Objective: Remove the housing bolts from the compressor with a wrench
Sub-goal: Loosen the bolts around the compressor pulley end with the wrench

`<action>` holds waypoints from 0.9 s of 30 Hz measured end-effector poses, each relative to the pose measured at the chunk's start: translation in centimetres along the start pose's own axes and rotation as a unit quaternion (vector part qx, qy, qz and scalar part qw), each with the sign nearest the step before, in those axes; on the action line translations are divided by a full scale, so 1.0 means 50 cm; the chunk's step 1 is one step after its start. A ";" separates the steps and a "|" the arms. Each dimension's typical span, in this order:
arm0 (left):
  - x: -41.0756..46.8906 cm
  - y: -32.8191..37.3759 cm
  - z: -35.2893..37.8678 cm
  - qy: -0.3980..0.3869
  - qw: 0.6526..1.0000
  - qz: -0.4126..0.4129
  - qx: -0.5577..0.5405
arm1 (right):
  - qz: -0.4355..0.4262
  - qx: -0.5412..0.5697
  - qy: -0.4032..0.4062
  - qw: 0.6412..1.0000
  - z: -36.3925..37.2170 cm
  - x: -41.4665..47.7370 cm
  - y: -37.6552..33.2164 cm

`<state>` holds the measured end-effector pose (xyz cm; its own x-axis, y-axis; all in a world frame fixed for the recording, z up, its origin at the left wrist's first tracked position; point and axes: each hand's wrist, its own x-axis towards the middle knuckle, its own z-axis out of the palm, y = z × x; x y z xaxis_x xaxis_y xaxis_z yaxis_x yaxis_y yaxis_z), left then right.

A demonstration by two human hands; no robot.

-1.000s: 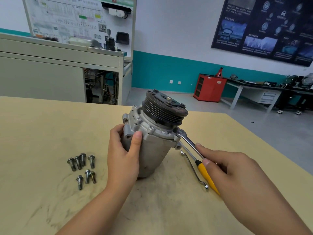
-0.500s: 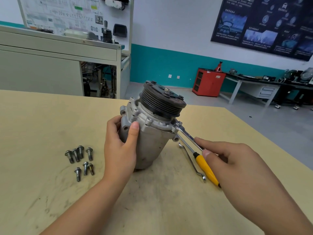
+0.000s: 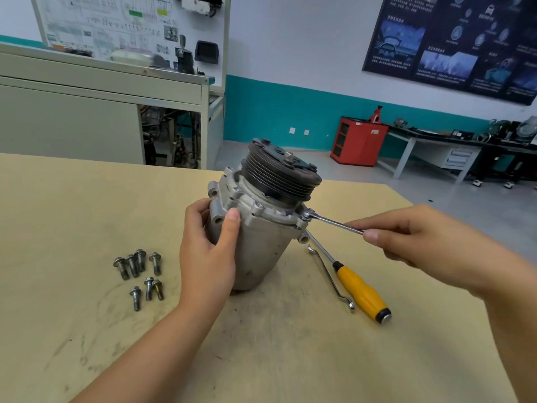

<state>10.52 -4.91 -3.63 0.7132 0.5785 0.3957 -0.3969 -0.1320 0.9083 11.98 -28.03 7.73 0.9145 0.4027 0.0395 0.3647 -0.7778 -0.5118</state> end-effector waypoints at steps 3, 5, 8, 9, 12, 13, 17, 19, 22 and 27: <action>-0.001 0.002 -0.001 0.002 1.000 0.000 0.001 | 0.004 -0.041 -0.039 0.998 -0.018 0.040 0.024; 0.000 0.002 -0.001 0.004 1.000 -0.002 0.002 | 0.005 -0.040 -0.054 0.998 -0.026 0.062 0.041; 0.000 0.002 0.000 0.004 1.000 -0.008 0.004 | -0.001 -0.036 -0.084 0.996 -0.032 0.092 0.056; 0.000 0.003 0.000 0.003 1.000 -0.010 0.004 | -0.004 -0.039 -0.092 0.995 -0.033 0.101 0.057; -0.001 0.003 0.001 0.005 1.000 -0.008 0.000 | -0.024 -0.069 -0.097 0.993 -0.033 0.128 0.056; -0.001 0.003 0.001 0.006 1.000 -0.007 0.001 | -0.032 -0.085 -0.093 0.991 -0.033 0.137 0.054; 0.000 0.001 0.001 0.007 1.000 -0.002 0.002 | -0.072 -0.142 -0.071 0.985 -0.038 0.171 0.037; 0.001 0.000 0.001 0.009 1.000 -0.001 0.002 | -0.077 -0.150 -0.078 0.983 -0.054 0.181 0.032; 0.001 -0.001 0.000 0.009 1.000 -0.002 0.002 | -0.059 -0.133 -0.096 0.985 -0.092 0.172 0.040; 0.002 -0.003 0.002 0.014 1.000 -0.006 0.001 | -0.022 0.065 -0.100 0.993 -0.103 0.082 0.057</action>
<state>10.72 -4.90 -3.73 0.7019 0.6016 0.3814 -0.3877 -0.1266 0.9131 17.68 -31.09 10.86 0.8407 0.5320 -0.1004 0.3651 -0.6940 -0.6205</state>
